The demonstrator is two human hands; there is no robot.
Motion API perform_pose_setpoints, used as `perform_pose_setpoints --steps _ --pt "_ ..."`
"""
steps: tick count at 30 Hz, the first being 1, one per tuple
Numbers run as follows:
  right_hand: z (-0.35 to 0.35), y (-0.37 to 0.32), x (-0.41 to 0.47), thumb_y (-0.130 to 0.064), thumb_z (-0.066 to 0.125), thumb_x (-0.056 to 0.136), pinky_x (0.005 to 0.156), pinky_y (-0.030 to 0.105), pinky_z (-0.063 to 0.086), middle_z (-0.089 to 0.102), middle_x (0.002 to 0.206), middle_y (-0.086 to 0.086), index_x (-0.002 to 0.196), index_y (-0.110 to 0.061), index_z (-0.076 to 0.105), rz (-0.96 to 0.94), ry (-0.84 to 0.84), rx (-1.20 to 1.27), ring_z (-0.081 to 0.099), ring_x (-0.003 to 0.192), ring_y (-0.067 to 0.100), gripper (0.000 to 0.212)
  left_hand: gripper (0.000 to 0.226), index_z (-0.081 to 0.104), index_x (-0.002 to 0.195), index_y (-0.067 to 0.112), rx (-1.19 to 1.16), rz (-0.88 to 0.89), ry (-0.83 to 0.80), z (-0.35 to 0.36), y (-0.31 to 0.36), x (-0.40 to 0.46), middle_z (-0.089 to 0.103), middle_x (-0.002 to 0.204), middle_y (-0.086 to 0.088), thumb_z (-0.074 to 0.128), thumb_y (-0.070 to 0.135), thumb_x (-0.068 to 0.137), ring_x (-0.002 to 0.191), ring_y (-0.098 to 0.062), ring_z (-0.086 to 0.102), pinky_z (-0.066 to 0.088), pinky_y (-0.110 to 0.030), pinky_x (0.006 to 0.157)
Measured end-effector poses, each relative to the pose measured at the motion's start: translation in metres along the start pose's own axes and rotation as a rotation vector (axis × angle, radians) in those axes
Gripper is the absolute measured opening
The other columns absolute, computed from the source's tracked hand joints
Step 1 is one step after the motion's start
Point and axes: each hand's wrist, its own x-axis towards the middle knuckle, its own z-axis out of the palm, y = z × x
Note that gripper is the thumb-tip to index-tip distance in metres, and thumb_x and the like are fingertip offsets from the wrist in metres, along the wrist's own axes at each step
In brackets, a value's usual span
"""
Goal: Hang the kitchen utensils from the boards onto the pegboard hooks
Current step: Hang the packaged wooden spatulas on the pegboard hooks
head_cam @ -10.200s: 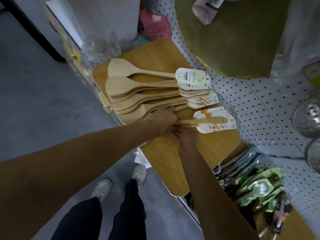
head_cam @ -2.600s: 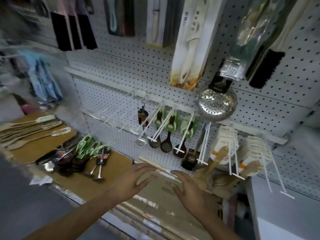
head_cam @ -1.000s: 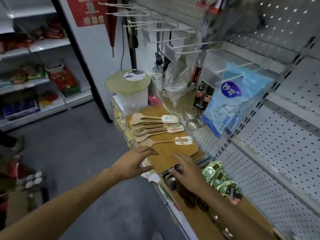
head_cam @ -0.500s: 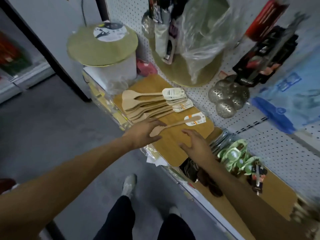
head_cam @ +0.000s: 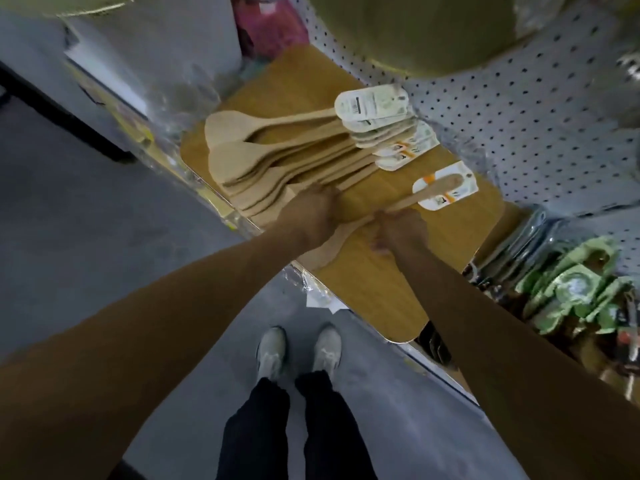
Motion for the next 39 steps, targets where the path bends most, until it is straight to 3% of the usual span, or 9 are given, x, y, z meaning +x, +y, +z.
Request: perform_pose_setpoints --steps 3,7,10,18,21,25,30,33,39 --pt "0.017 0.0 0.017 -0.038 0.066 0.089 0.056 0.042 0.061 0.07 0.065 0.013 0.074 -0.006 0.062 0.061 -0.029 0.076 0.07 0.056 0.03 0.035 0.049 0.054 0.133 0.022 0.104 -0.027 0.094 0.012 -0.006 0.018 0.053 0.133 -0.007 0.056 0.013 0.086 0.126 -0.031 0.048 0.051 -0.046 0.093" --pt "0.026 0.004 0.033 -0.033 0.067 0.088 0.046 0.034 0.056 0.068 0.06 0.012 0.077 -0.001 0.066 0.127 -0.046 0.148 0.067 0.046 0.024 0.033 0.043 0.05 0.136 0.024 0.224 -0.052 0.176 0.022 -0.004 0.033 0.053 0.135 -0.003 0.048 0.01 0.095 0.122 -0.03 0.052 0.047 -0.038 0.075" --pt "0.021 0.003 0.031 -0.023 0.064 0.09 0.041 0.026 0.051 0.065 0.064 0.014 0.076 -0.001 0.062 0.207 -0.112 0.321 0.066 0.049 0.022 0.026 0.039 0.054 0.133 0.024 0.176 -0.051 0.152 0.026 -0.003 0.039 0.051 0.136 -0.004 0.049 0.011 0.097 0.116 -0.033 0.06 0.05 -0.039 0.079" --pt "-0.029 0.029 -0.033 -0.014 0.059 0.094 0.061 0.038 0.06 0.063 0.068 0.02 0.097 0.0 0.056 0.23 -0.149 0.437 0.067 0.06 0.03 0.015 0.032 0.069 0.119 0.015 -0.262 -0.045 -0.182 0.017 0.044 0.01 0.067 0.12 -0.005 0.054 0.01 0.091 0.111 -0.024 0.059 0.05 -0.037 0.093" --pt "-0.055 0.04 -0.066 -0.012 0.058 0.095 0.069 0.044 0.06 0.064 0.073 0.021 0.096 0.002 0.056 0.23 -0.114 0.427 0.067 0.065 0.033 0.015 0.026 0.074 0.101 0.011 -0.344 -0.038 -0.354 0.007 0.06 -0.02 0.071 0.108 -0.004 0.053 0.022 0.091 0.104 -0.025 0.063 0.051 -0.04 0.094" --pt "-0.087 0.053 -0.114 -0.008 0.054 0.095 0.074 0.046 0.059 0.067 0.092 0.022 0.108 0.002 0.054 0.228 -0.053 0.452 0.069 0.075 0.036 0.017 0.026 0.068 0.072 0.009 -0.403 -0.069 -0.404 -0.006 0.081 -0.064 0.069 0.088 -0.009 0.053 0.031 0.068 0.088 -0.026 0.063 0.053 -0.041 0.089" --pt "-0.122 0.066 -0.185 -0.006 0.061 0.092 0.074 0.048 0.06 0.069 0.086 0.021 0.093 -0.002 0.058 0.195 0.091 0.49 0.07 0.075 0.036 0.005 0.018 0.07 0.103 0.005 -0.545 -0.115 -0.524 -0.038 0.112 -0.115 0.07 0.09 -0.01 0.066 -0.001 0.087 0.086 -0.026 0.066 0.057 -0.041 0.09" --pt "-0.141 0.073 -0.23 -0.01 0.065 0.091 0.069 0.049 0.061 0.071 0.082 0.019 0.095 0.004 0.063 0.153 0.171 0.478 0.071 0.073 0.034 0.014 0.025 0.066 0.111 0.013 -0.468 -0.02 -0.549 -0.057 0.138 -0.146 0.067 0.106 -0.01 0.071 0.006 0.087 0.103 -0.027 0.066 0.055 -0.04 0.093" --pt "-0.193 0.091 -0.318 -0.007 0.067 0.088 0.064 0.047 0.058 0.067 0.07 0.015 0.09 0.001 0.057 0.046 0.333 0.609 0.068 0.064 0.029 0.013 0.015 0.064 0.094 0.007 -0.524 0.153 -0.606 -0.091 0.212 -0.208 0.067 0.076 -0.004 0.073 -0.002 0.085 0.055 -0.003 0.063 0.045 -0.016 0.05"
